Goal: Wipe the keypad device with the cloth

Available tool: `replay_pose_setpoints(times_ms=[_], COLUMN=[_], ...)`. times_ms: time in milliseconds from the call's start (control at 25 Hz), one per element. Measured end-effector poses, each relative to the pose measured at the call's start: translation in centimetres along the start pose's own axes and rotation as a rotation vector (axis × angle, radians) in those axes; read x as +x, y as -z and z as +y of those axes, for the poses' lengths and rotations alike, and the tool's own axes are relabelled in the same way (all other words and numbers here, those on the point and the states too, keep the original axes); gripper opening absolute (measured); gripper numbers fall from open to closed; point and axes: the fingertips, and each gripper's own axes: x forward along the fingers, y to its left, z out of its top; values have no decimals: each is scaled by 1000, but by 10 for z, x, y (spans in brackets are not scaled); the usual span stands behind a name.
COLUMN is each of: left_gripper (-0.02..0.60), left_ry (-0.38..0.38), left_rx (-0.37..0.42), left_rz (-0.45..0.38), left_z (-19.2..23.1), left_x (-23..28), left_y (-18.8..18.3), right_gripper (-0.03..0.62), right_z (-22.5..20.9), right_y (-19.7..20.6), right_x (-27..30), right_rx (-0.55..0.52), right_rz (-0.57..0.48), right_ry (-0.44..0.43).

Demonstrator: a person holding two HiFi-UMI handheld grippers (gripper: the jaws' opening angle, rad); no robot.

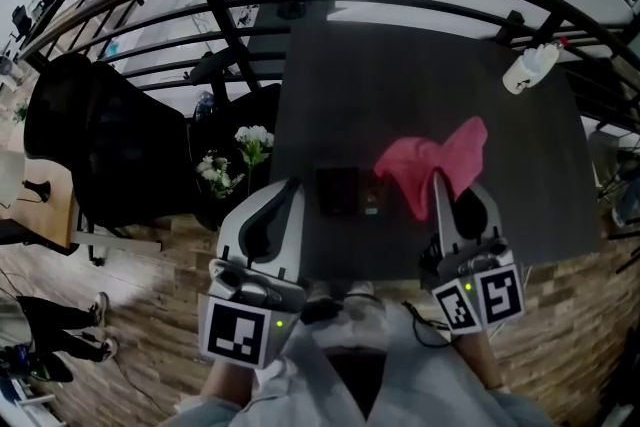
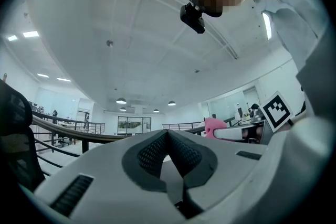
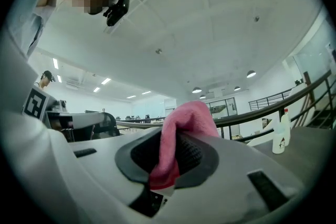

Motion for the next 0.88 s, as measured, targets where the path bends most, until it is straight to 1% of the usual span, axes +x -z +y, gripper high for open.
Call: replay_pose_setpoints(times_ms=[120,280,880], left_gripper=[8,8,8], left_ry=[-3,2,1], left_rx=[2,10,6], left_rz=[-15,-22,-24], left_z=[-1,-4,-5], left_x=[1,2,1], left_y=[-9,-9,-8], right_gripper=[55,55,55], right_z=[-1,-3,-2], right_y=[-12,-14,-10], right_x=[-2,-2,-3], right_rx=[-4,-8,-22], right_rz=[-28,-41,-22], right_ry=[2,1,-3])
